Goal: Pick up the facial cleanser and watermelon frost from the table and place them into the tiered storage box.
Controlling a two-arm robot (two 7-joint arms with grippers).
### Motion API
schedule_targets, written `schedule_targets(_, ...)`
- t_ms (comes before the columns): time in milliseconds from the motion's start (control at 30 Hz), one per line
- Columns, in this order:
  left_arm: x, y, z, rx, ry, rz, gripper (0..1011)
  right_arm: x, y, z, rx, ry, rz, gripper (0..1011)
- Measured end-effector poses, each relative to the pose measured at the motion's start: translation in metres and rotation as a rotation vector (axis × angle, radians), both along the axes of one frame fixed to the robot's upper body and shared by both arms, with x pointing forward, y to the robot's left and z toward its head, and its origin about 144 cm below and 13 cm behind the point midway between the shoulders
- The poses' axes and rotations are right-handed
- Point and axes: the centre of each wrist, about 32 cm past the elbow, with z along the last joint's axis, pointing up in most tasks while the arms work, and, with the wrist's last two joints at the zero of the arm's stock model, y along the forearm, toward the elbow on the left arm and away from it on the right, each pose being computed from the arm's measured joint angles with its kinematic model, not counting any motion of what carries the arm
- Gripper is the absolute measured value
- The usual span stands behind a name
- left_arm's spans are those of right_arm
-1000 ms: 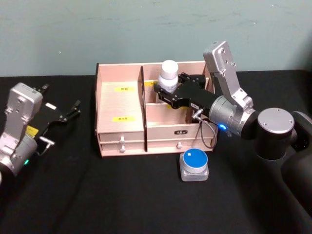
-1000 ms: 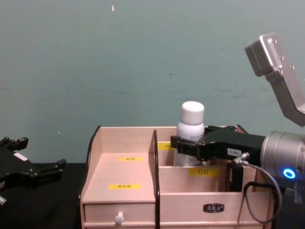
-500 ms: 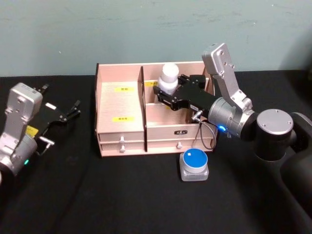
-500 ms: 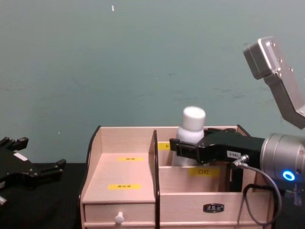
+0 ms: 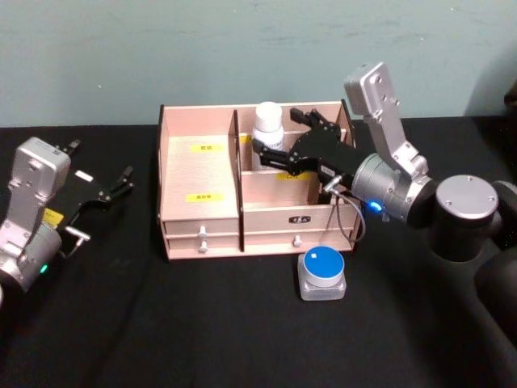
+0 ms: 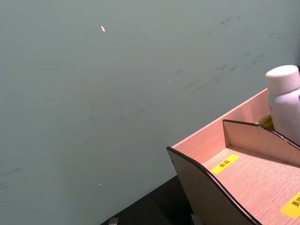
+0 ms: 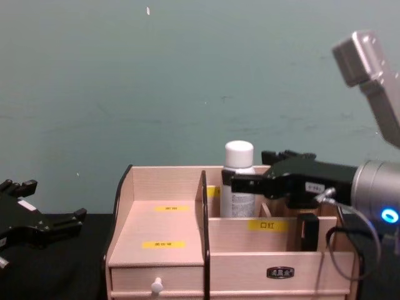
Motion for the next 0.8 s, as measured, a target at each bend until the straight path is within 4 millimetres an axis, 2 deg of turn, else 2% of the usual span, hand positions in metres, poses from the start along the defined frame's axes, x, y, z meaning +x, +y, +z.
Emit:
schedule_targets(167,0.0,0.0,0.0,0.0,0.0,0.0,1001,-0.008,-0.007,0.017,0.0,-0.019,0.006,1000)
schedule_targets(333,0.0,0.0,0.0,0.0,0.0,0.0,1001,-0.032,-0.019,0.04,0.007,-0.022,0.017,1000)
schedule_targets(500,0.0,0.0,0.0,0.0,0.0,0.0,1001,-0.07,-0.036,0.057,0.01,-0.006,0.038,1000)
schedule_targets(800,0.0,0.0,0.0,0.0,0.0,0.0,1001,-0.128,-0.057,0.057,0.003,0.088,0.067,1000)
